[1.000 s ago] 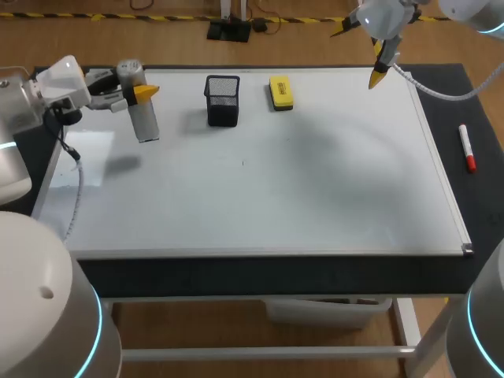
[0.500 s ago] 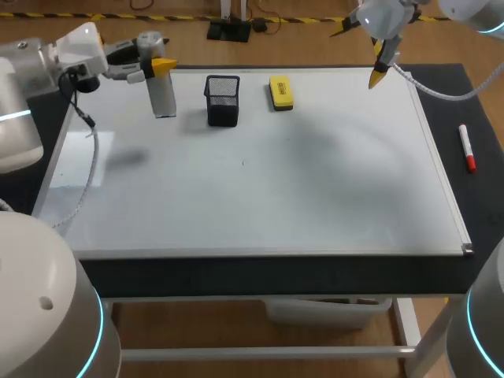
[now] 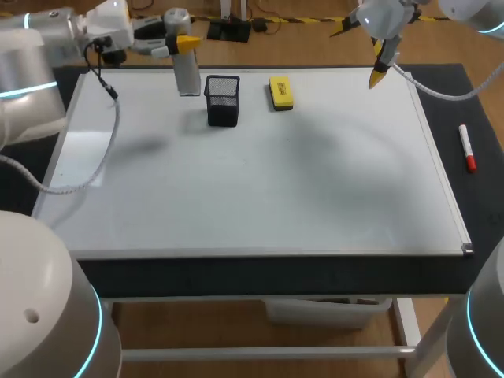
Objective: Pick up the inspection probe, press it on each red-marked spot on the whiteboard one by one, put down the probe, pick up the eraser, and wipe off all the red marks.
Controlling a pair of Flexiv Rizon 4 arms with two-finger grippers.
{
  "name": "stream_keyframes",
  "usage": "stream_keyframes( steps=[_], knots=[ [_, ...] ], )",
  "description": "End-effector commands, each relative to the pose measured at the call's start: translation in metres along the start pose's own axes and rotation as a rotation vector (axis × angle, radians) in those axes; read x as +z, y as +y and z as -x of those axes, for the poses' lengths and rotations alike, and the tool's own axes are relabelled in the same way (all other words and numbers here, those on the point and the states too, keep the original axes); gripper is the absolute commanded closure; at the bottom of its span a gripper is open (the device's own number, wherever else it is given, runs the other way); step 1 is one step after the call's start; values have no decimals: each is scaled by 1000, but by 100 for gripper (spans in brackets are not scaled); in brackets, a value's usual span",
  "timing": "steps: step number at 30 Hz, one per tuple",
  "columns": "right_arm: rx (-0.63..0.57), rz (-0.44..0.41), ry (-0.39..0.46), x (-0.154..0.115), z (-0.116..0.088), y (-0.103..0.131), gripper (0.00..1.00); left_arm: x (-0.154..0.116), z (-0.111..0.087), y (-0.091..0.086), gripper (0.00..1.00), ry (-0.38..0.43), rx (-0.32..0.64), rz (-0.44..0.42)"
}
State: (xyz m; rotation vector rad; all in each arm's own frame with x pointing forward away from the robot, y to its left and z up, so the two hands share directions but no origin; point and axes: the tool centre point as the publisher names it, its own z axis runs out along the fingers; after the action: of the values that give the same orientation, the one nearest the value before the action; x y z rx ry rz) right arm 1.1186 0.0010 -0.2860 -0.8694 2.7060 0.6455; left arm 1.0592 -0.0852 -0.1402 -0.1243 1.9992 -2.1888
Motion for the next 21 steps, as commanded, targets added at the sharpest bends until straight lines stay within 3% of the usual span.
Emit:
stream_keyframes(
  steps=[1, 8, 21],
  knots=[
    [-2, -2, 5, -1, 1, 0, 0, 20, 14, 2, 100, 59, -11, 0],
    [-2, -2, 5, -1, 1, 0, 0, 43, 21, 9, 100, 88, -24, 0],
    [-2, -2, 5, -1, 1, 0, 0, 63, 37, 28, 100, 80, -22, -11]
  ],
)
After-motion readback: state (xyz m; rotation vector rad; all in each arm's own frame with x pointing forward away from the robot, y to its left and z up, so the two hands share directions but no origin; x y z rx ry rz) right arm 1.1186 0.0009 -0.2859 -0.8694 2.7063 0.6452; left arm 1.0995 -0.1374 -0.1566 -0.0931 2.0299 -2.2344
